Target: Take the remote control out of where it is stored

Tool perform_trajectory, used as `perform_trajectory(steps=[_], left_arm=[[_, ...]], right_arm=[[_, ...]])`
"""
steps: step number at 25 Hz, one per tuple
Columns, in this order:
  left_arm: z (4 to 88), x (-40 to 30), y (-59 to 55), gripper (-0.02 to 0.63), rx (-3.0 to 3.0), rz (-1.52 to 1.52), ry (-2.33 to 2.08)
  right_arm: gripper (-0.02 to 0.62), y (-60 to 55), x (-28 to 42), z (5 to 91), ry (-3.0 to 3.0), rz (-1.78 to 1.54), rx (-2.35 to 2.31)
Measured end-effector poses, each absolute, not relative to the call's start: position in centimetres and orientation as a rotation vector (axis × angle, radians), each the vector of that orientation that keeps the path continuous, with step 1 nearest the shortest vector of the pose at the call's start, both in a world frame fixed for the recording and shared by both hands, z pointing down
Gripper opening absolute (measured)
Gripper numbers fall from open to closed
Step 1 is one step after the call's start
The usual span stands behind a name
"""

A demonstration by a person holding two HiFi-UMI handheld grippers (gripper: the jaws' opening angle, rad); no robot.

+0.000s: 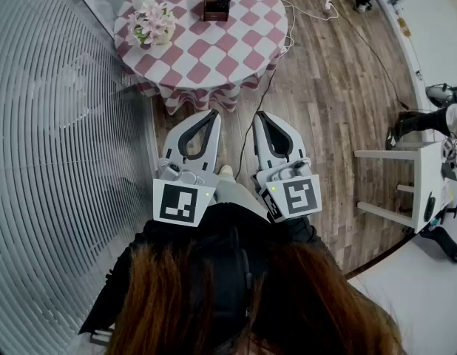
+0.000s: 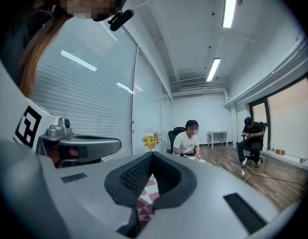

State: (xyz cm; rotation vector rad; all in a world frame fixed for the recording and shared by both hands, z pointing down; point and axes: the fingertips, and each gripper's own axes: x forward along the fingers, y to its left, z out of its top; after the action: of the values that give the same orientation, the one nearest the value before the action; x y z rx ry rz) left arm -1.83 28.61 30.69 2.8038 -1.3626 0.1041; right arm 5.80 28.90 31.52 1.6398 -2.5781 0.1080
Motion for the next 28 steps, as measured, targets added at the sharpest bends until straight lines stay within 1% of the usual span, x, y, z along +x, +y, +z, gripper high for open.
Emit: perform_trajectory(steps=[14, 20, 28], left_arm=[[30.4, 1.1, 26.4, 0.009, 2.785, 0.098, -1.422], [29.8, 2.4, 25.3, 0.009, 2.794, 0.025, -1.443], [29.7, 4.4, 24.2, 0.009, 2.808, 0.028, -1.451]], right_arm=[[0.014, 26.6, 8.0, 30.5, -2.651, 0.094, 1.584], [0.014, 25.4, 9.2, 30.0, -2.679, 0.048, 1.557], [0.014, 24.0, 11.1, 29.9, -2.708, 0.067, 1.549]])
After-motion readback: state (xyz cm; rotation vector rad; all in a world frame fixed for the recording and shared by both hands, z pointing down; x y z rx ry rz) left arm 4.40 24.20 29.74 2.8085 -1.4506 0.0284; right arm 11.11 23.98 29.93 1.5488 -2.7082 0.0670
